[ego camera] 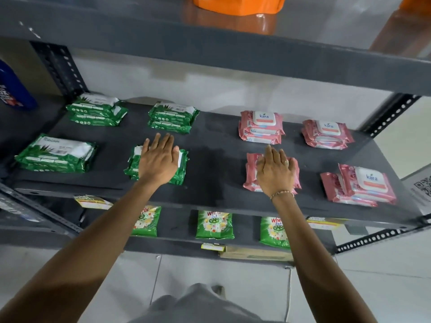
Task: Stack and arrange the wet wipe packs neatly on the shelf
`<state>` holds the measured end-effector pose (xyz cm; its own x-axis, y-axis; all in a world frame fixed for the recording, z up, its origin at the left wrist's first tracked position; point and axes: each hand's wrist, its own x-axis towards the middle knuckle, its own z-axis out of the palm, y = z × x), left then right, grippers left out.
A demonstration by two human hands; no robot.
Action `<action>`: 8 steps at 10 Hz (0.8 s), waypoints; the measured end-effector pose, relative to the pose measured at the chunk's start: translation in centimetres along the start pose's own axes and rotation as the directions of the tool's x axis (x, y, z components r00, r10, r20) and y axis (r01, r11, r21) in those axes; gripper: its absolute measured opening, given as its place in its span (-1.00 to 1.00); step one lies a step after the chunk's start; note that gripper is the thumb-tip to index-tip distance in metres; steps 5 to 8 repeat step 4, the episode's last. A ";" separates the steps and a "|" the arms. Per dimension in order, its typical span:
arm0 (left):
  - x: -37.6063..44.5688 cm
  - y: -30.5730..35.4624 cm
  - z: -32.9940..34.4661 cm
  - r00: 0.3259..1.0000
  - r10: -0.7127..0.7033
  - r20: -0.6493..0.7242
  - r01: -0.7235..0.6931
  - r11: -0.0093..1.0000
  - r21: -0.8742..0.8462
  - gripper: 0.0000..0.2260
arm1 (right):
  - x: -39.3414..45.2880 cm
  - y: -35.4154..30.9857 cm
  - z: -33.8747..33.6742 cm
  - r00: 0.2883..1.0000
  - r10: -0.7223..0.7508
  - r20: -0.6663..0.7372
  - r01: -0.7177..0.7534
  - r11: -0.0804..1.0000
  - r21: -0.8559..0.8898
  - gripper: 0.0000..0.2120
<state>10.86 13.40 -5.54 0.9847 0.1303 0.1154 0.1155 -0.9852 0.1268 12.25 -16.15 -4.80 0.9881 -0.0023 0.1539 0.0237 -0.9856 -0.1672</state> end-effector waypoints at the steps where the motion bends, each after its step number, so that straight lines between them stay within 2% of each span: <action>1: 0.0 -0.3 -0.4 1.000 0.011 0.016 -0.010 0.998 -0.056 -0.49 | 0.2 0.0 -1.1 0.999 0.038 0.022 -0.039 0.998 0.058 -0.45; 2: 0.3 -0.5 -0.8 0.999 0.009 0.053 0.000 0.986 -0.166 -0.51 | -3.2 -0.5 -2.1 0.971 0.053 -0.234 -0.024 0.992 0.127 -0.49; 3: -0.5 -1.0 -2.1 0.988 0.058 -0.142 -0.088 0.973 -0.214 -0.58 | -9.6 -1.7 -1.4 0.903 0.022 -0.428 0.053 0.985 0.163 -0.64; 4: -4.0 0.7 -3.0 0.877 0.218 -0.428 -0.297 0.946 -0.127 -0.61 | -17.8 -2.4 3.8 0.955 -0.086 -0.283 0.136 0.977 0.163 -0.72; 8: -4.0 0.7 -3.0 0.877 0.218 -0.428 -0.297 0.946 -0.127 -0.61 | -17.8 -2.4 3.8 0.955 -0.086 -0.283 0.136 0.977 0.163 -0.72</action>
